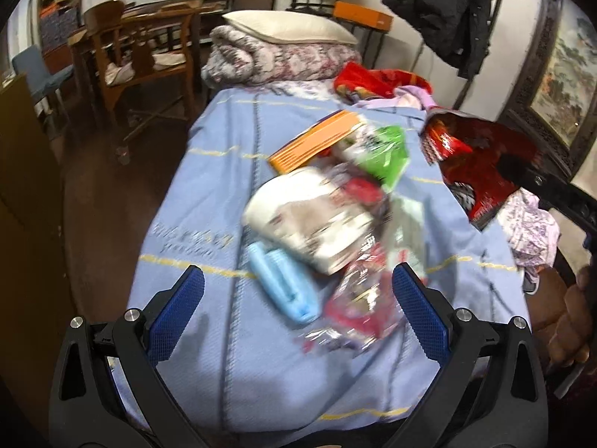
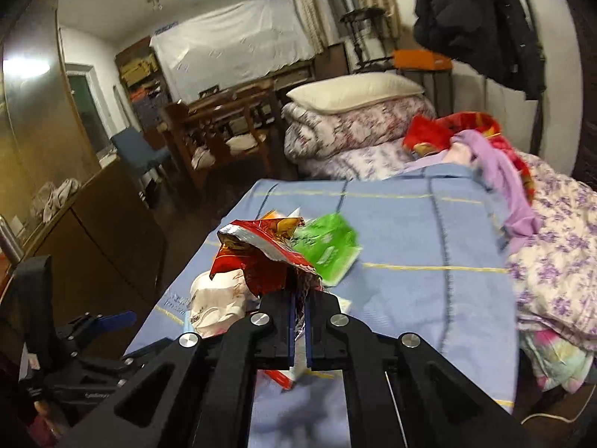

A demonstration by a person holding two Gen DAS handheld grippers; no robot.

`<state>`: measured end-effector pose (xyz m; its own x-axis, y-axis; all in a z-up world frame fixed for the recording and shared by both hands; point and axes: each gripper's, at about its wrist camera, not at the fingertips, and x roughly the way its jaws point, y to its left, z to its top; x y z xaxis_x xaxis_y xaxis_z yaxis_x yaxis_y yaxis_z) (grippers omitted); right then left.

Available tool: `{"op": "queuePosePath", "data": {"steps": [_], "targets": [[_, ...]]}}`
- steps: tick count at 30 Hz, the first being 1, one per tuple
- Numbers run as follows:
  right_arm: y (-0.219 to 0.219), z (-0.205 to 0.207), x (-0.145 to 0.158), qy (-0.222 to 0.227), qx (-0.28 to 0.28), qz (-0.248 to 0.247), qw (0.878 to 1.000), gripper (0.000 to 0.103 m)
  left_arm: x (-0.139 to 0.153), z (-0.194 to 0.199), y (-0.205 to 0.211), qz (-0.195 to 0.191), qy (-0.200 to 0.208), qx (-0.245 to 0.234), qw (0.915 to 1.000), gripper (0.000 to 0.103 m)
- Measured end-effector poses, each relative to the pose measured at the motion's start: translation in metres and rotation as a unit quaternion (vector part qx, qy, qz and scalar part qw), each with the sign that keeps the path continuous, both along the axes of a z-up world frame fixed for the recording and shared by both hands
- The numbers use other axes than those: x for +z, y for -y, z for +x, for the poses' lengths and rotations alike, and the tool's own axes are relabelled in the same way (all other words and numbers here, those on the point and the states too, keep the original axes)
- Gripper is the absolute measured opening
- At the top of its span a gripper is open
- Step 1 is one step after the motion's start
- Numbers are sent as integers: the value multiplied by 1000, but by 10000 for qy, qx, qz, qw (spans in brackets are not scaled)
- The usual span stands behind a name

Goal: Collect trash
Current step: 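Grasp the red snack wrapper with the right tool, then grasp the white paper cup with the left tool while the right tool holds the wrapper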

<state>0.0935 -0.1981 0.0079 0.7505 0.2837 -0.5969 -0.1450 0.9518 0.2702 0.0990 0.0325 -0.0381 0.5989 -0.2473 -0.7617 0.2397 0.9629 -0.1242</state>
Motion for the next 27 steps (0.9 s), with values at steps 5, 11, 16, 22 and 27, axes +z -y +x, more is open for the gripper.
{"op": "queuePosePath", "data": {"steps": [5, 11, 16, 22, 27], "targets": [[26, -20, 0, -31, -336, 11, 9994, 5, 0, 34, 22, -58, -214, -69, 9997, 96], [43, -32, -7, -61, -507, -60, 9987, 5, -21, 78, 40, 219, -597, 64, 9980, 96], [48, -30, -17, -149, -504, -33, 9986, 5, -38, 90, 44, 393, -764, 201, 9961, 96], [51, -29, -29, -273, -542, 5, 9982, 5, -38, 87, 41, 468, -530, 212, 9973, 74], [53, -32, -29, -301, -594, 75, 9978, 5, -12, 75, 40, 209, -346, -90, 9991, 37]]}}
